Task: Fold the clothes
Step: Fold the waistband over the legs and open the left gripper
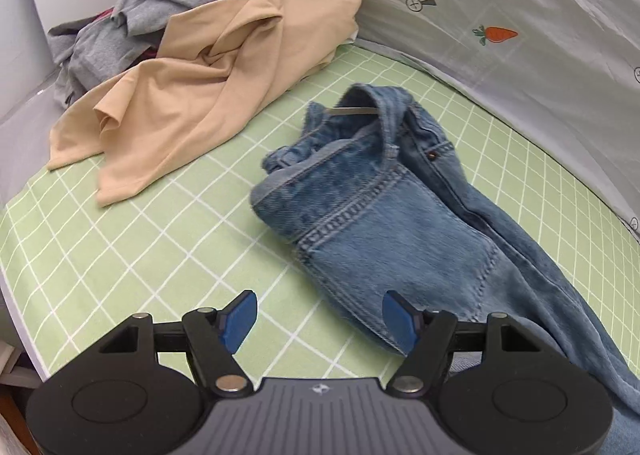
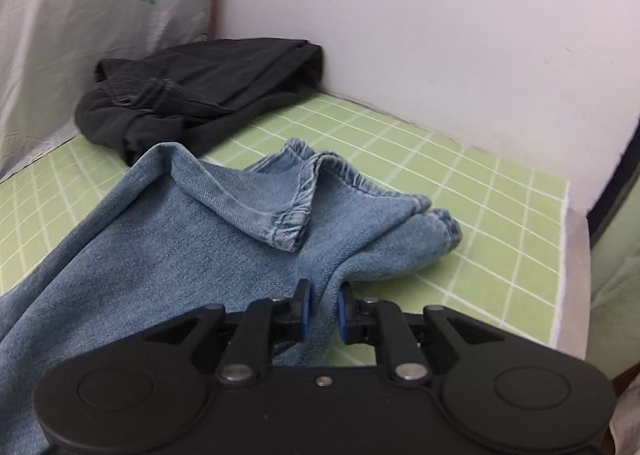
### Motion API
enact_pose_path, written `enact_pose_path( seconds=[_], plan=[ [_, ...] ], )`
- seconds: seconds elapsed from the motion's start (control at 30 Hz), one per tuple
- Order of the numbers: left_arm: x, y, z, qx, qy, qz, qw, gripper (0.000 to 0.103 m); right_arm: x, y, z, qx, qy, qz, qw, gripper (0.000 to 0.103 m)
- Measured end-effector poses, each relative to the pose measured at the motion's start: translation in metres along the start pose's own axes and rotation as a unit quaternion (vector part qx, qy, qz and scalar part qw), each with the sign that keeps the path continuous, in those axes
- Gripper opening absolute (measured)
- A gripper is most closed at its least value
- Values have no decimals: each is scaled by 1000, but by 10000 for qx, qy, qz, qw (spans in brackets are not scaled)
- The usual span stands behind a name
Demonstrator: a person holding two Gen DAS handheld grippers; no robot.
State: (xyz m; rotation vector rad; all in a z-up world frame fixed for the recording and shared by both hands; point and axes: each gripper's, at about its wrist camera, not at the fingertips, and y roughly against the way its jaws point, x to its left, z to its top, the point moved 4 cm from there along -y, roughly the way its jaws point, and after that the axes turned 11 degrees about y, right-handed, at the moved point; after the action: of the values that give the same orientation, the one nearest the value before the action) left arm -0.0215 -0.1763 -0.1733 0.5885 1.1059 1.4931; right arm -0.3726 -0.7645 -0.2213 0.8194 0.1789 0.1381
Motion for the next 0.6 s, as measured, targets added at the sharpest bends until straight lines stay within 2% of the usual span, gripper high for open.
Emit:
enact_pose_path(
  seconds=[0.1,0.13,0.17,0.2,0.37,0.5,0.6],
  plan=[
    [11,-10,0,205,336,-96,9992,70,-11,-6,-1,239,-592,152,9978,28],
    [10,-14,1,242,353,-136,9990,70,-8,-6,-1,284,-619,220,9974,35],
    [8,-18,3,275,355,-181,9988,70,-4,-4,-4,310,-668,308,9968,47],
    [6,-23,5,308,357,-226,9986,70,0,-2,-7,340,-765,348,9959,53],
    [-13,-51,18,490,278,-353,9978,71,14,10,-22,416,-1240,445,9904,63],
    [-24,-80,27,671,425,-447,9958,72,24,14,-25,446,-1121,370,9920,67],
    [-25,-90,32,613,605,-563,9947,72,35,16,-25,490,-882,235,9946,67]
  ],
)
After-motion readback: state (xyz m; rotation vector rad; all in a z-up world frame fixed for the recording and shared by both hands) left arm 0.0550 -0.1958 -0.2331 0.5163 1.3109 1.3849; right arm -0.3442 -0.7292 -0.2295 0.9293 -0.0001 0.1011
